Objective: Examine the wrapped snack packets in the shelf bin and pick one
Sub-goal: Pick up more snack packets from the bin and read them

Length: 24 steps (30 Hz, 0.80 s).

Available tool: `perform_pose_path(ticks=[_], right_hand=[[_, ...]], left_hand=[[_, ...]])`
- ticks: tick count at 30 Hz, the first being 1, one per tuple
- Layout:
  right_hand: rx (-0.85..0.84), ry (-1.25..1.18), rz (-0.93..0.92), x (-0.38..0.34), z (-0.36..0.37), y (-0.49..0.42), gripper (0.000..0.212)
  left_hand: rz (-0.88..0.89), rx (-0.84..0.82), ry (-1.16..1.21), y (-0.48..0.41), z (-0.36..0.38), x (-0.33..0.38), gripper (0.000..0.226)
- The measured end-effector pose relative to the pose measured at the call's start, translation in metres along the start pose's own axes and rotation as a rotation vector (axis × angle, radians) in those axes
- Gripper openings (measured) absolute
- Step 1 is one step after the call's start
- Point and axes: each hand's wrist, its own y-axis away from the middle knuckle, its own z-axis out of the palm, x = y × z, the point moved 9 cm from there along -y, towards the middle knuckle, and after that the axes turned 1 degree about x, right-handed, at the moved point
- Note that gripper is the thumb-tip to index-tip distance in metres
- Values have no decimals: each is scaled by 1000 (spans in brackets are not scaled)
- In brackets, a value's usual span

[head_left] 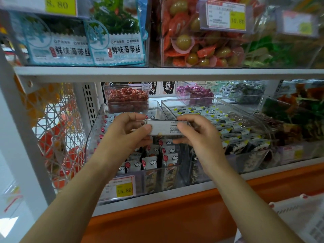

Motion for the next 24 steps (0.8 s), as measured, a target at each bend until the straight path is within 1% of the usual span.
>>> perform_pose_path(ticks=[3, 5, 7, 9, 12, 13, 20, 24], right_hand=[[25, -57, 7, 0, -2, -1, 16], [47, -93, 24, 2, -4, -3, 23], [76, -72, 27, 4, -8, -4, 25], [91, 32, -16, 1, -9, -4, 20], [55, 132, -80, -6, -4, -1, 14], [37, 132, -83, -7, -2, -1, 15], [-30, 99, -54, -6, 7, -1, 16], [-14, 89, -61, -6, 7, 0, 20]], left_hand=[[81, -53, -118, 4, 5, 10, 33], [123, -68, -219, 6, 9, 16, 38], [130, -68, -309, 7, 11, 17, 36], [107, -68, -349, 8, 13, 14, 26], [92, -26, -376, 9, 13, 12, 5], [88, -4, -377, 9, 11, 13, 3], [90, 63, -349, 6, 0, 15, 26], [95, 74, -333, 5, -1, 14, 26]])
